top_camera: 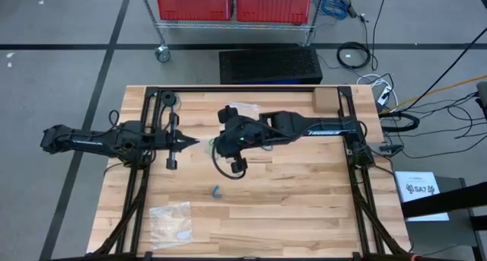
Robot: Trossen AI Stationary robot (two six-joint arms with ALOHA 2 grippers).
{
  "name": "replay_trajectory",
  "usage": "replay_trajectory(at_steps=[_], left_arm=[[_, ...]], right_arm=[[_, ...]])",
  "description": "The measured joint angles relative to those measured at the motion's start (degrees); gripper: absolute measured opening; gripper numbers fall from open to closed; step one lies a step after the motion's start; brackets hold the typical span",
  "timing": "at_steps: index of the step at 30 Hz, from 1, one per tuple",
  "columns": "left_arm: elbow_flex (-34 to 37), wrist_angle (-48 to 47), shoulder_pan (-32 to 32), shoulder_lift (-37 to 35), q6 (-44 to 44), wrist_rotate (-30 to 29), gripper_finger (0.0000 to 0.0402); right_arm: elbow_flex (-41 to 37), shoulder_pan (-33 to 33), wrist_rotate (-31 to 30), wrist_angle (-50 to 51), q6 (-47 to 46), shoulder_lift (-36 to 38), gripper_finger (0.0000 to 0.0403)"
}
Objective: Sort rubber bands
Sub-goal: Put the green rubber band into the bottom right zip bag
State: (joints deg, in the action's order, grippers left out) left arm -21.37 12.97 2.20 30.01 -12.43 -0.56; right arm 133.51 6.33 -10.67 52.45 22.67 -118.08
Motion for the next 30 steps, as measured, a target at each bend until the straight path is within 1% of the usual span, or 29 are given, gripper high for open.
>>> replay_trajectory(at_steps=[24, 30], left_arm=[[0.0, 0.2, 0.1, 0.0, 0.0, -0.3, 0.0], [0.0, 0.2, 0.1, 0.0, 0.1, -0.3, 0.0]], right_arm=[[0.0, 0.9, 0.3, 1.1, -3.3, 0.0, 0.0], [0.0, -1.0, 0.7, 1.1, -4.4, 0.0, 0.0]])
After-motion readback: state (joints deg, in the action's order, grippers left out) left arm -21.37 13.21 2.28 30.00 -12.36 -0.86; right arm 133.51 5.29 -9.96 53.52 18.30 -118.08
